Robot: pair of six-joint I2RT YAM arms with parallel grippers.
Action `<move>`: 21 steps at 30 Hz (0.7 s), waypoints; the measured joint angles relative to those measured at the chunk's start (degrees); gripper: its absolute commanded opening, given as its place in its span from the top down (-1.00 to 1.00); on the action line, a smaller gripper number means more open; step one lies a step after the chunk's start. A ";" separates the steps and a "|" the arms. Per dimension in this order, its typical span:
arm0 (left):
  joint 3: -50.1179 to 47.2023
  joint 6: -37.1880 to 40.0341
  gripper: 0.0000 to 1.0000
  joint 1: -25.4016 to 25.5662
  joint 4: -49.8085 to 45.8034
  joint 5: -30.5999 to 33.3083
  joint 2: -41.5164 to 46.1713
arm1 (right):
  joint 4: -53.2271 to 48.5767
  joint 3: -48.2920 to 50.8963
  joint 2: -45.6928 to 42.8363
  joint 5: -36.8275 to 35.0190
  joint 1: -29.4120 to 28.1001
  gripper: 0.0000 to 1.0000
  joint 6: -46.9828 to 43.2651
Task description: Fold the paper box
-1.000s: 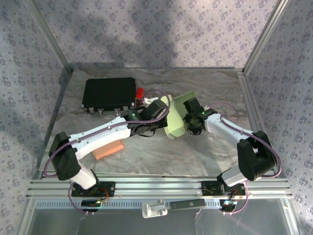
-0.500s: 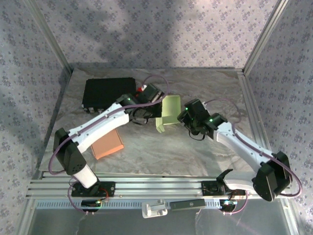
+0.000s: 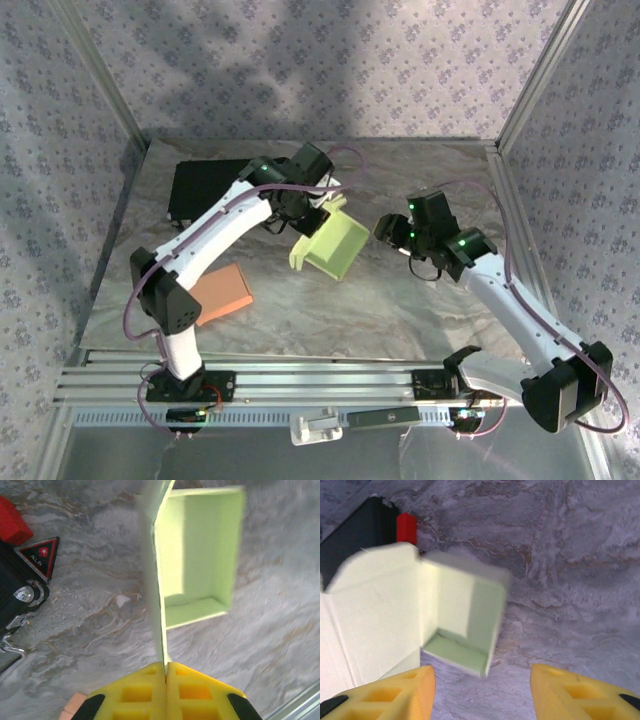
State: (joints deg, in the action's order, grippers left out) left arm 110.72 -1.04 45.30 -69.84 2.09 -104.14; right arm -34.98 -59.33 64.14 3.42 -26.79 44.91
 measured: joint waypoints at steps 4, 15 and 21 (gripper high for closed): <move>1.31 8.17 1.00 2.82 -2.91 1.36 -2.62 | 1.68 1.46 -2.58 1.57 0.42 -0.05 -4.85; 5.92 26.23 1.00 10.16 -5.42 8.50 -5.53 | 4.24 9.22 -3.89 3.28 1.53 0.00 -9.84; 7.23 31.71 1.00 10.10 -4.94 14.23 -9.29 | 6.54 12.04 -3.96 3.91 1.53 0.02 -10.49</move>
State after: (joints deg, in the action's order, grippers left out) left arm 117.95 30.68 55.40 -74.78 16.32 -113.43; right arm -28.45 -47.29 60.18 7.33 -25.26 34.41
